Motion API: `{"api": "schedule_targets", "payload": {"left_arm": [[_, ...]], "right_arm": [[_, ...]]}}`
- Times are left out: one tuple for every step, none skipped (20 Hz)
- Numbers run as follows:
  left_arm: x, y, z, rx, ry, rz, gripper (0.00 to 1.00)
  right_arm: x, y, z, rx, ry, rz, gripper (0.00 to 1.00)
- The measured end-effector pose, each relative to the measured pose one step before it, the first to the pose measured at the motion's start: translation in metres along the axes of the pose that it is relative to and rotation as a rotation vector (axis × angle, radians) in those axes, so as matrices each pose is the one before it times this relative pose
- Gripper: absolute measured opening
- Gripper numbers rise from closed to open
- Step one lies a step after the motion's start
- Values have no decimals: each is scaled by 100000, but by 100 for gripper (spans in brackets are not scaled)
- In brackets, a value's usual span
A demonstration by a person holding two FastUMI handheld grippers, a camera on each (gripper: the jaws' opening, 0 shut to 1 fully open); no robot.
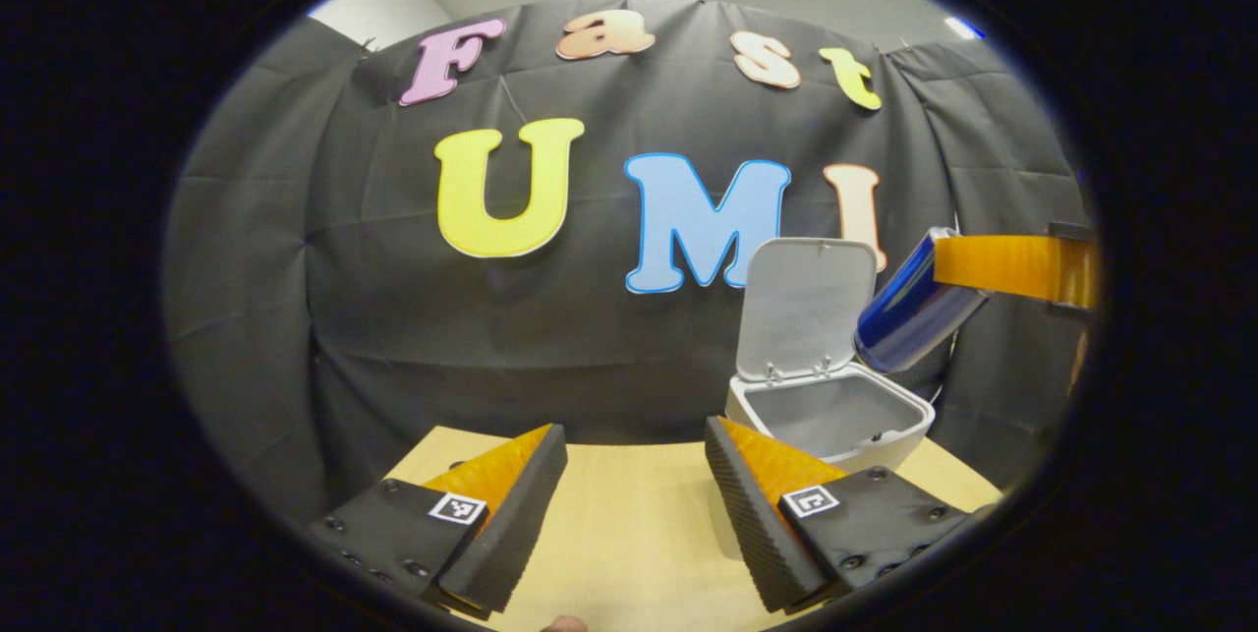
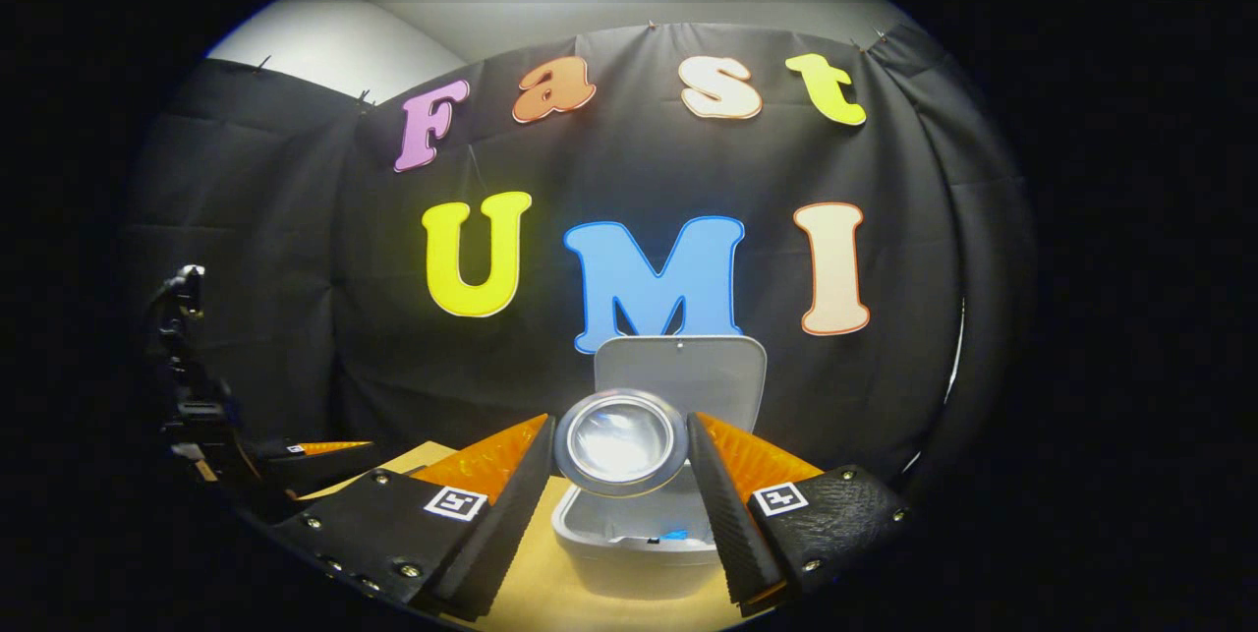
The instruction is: Press the lid of the desktop garbage bin to open it, pick up the crumpled paper on the desktop and throw it into the bin, then pick up the pop can on the desktop and drop it into the bin, and finally close the garbage bin lid.
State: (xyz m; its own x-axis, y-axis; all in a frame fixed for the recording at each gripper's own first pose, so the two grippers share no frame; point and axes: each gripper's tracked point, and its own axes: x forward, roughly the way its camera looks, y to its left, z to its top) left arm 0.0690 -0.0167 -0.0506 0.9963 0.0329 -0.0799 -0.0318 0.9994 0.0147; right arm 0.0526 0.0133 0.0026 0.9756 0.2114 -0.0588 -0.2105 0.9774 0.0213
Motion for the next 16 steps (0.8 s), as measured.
{"api": "schedule_targets", "payload": {"left_arm": [[-38,194,-72,-65,205,331,90],[54,127,-138,-144,332,286,90],[-9,212,-147,-104,421,482,90],[102,216,-177,-32,332,402,90],[58,277,-102,-61,249,408,97],[-3,133,-53,-99,246,252,97],[69,125,-146,-82,261,114,97],[79,207,-209,96,515,171,97],[243,167,-302,128,554,377,97],[93,126,-178,1,408,266,97],[103,19,-172,-156,170,-6,97],[110,-7,-81,-57,305,-114,97],[155,-21,-88,217,309,1,97],[170,0,-145,311,264,-95,94],[73,-75,-128,107,149,-61,97],[129,-35,-51,-75,0,-230,94]], "right_arm": [[701,-611,7,84,-270,-2043,83],[601,-516,-216,638,272,-1793,83],[520,-323,-109,896,947,-944,83],[424,-357,-528,783,1423,-759,83],[472,-382,-391,430,730,-764,83],[360,-267,-311,30,834,-767,83],[461,-336,-474,-261,761,-821,83],[280,-138,-317,-534,939,-609,83],[263,-151,-510,-476,685,-789,84],[91,-57,-271,-333,645,-580,86],[171,-61,-364,-86,423,-866,91],[55,14,-222,157,435,-96,99],[52,235,-423,219,783,705,100],[36,126,-264,8,657,364,99],[60,-52,55,-287,-5,-9,100],[42,16,132,-124,-527,190,99]]}}
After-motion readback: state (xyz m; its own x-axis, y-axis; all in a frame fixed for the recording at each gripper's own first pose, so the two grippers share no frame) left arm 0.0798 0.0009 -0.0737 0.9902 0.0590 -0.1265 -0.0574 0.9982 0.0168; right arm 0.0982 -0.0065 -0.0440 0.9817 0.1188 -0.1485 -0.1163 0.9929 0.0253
